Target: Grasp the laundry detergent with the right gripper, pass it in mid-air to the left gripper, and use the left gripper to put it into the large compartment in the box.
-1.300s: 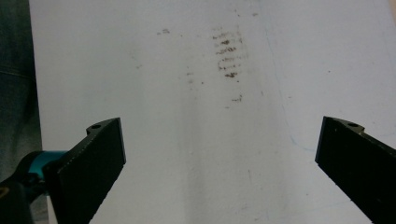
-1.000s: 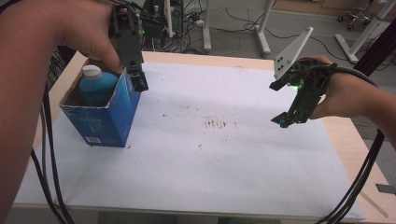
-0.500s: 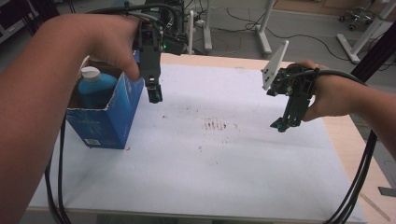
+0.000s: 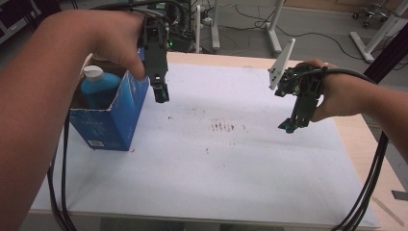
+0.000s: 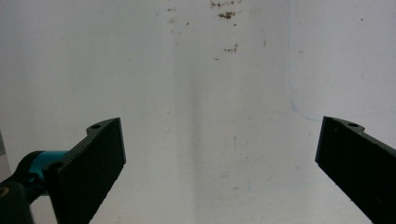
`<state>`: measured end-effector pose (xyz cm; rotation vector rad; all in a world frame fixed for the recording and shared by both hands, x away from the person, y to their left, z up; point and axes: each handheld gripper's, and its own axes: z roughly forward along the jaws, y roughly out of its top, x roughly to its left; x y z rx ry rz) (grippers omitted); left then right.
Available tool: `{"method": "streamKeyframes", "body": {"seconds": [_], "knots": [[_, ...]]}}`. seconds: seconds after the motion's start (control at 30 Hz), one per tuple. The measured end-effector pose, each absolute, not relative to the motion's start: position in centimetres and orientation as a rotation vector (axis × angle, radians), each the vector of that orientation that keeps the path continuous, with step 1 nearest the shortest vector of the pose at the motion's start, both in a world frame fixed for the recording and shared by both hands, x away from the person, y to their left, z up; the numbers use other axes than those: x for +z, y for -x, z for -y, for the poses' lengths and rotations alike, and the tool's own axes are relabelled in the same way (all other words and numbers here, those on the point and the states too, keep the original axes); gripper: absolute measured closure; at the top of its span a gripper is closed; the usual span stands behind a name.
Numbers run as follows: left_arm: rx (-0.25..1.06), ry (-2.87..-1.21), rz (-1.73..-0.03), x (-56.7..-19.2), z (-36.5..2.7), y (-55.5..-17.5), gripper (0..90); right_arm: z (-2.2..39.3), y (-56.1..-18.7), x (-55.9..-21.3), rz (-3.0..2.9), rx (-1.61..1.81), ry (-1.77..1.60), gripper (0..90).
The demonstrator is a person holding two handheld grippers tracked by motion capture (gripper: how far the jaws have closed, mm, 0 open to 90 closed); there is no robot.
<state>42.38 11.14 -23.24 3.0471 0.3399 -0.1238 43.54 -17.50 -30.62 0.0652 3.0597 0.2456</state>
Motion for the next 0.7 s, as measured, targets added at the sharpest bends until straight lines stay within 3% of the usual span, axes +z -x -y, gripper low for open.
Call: {"method": "streamKeyframes", "body": {"seconds": [0.7], "knots": [[-0.119,-3.036,-0.326,-23.44,-10.46,-42.60,1.6,17.82,-43.54,-30.48,-3.049,0.252,-0.087,0.7]]}}
